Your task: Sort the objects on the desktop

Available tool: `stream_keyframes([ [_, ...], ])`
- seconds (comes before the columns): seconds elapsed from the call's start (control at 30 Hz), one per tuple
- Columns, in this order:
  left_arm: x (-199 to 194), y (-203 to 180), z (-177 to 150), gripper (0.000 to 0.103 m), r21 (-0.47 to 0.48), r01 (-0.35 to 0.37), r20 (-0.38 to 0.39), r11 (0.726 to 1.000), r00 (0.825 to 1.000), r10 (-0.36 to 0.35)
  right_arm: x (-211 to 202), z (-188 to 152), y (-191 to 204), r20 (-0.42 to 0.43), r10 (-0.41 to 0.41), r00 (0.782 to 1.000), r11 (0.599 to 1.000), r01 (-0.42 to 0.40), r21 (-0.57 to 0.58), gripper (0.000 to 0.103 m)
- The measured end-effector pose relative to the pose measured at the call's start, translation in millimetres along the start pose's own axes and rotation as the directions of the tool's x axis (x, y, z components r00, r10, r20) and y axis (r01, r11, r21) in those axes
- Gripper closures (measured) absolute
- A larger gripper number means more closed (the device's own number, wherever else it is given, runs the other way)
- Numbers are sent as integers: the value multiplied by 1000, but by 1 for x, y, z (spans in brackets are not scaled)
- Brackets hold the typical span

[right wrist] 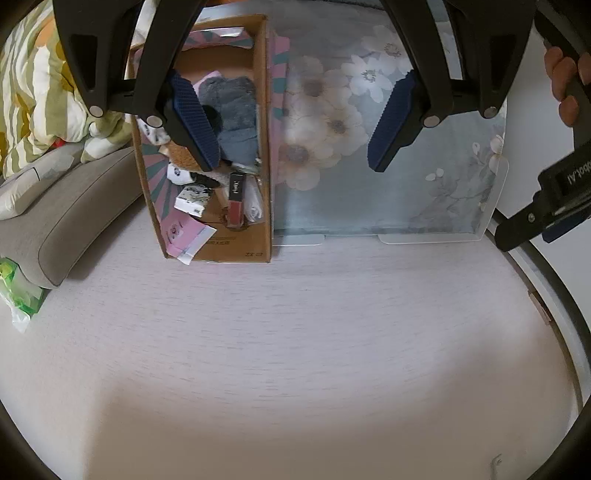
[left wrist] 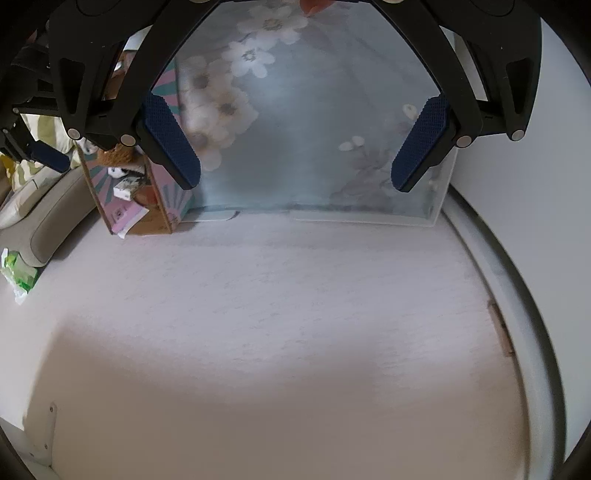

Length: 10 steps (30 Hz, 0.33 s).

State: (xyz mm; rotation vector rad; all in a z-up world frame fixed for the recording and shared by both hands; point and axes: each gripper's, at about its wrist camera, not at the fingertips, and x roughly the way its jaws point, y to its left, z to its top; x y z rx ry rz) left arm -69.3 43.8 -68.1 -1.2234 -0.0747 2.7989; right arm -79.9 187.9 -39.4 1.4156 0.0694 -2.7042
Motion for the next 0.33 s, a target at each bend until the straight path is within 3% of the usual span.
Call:
stream_keyframes([
  [0.33, -7, 10, -9, 0, 35, -20, 10, 999, 1000, 20, 1, -9, 20, -2, -4, 1000, 1000, 4, 7, 23],
])
